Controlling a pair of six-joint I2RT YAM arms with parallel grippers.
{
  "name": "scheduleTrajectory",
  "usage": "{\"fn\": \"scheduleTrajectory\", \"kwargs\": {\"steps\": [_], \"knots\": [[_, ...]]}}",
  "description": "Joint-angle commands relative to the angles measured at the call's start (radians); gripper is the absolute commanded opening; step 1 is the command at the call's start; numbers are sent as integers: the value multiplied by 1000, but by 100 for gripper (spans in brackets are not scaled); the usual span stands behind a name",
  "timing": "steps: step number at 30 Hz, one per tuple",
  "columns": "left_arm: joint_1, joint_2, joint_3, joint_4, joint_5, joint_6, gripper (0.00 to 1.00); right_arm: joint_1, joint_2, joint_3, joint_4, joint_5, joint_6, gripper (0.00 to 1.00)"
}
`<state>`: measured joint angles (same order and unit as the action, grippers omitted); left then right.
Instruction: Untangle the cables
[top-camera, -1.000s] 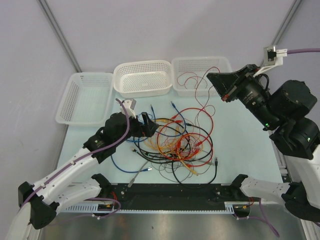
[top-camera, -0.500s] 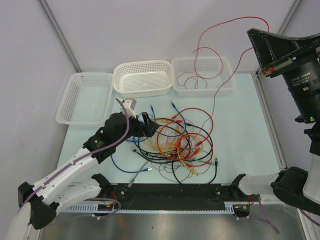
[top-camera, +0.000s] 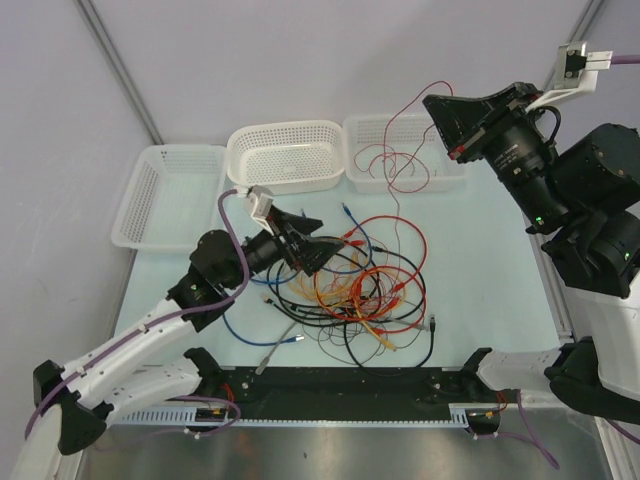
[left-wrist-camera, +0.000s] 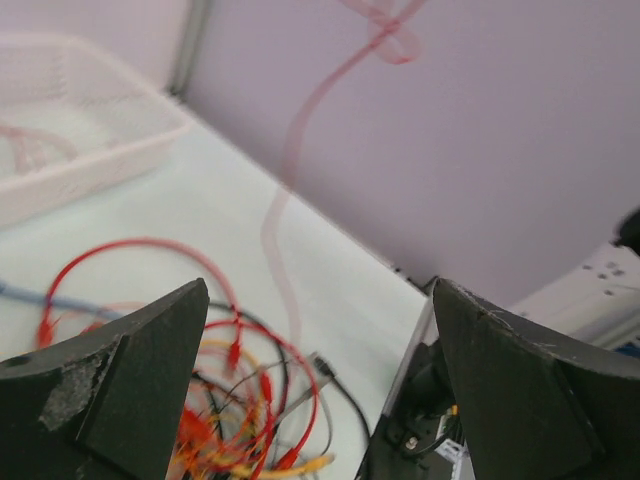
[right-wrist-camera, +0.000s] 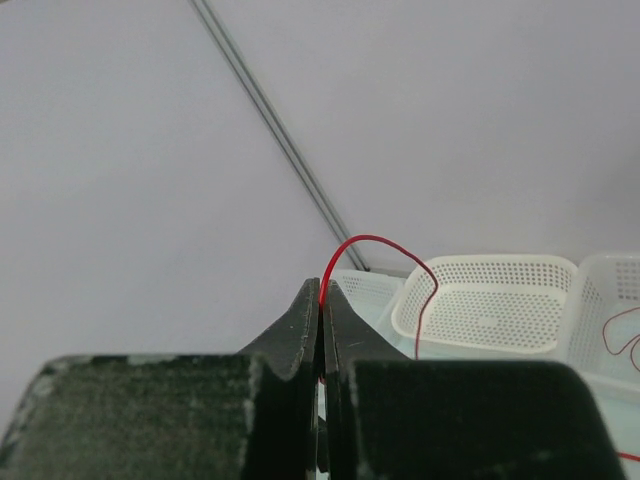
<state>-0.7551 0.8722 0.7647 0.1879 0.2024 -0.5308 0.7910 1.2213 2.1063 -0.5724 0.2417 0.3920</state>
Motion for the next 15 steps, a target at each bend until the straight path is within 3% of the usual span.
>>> {"fn": "scheduleTrajectory", "kwargs": {"steps": [1,6,15], "knots": [[-116,69,22,298,55,119,99,4,-23,1,31,-16,22,0],[-191,195,33,384,8,198,100,2,-13,-3,32,-51,47,0],[-194,349,16,545,-74,193,100,2,-11,3,23,-130,107,0]]}}
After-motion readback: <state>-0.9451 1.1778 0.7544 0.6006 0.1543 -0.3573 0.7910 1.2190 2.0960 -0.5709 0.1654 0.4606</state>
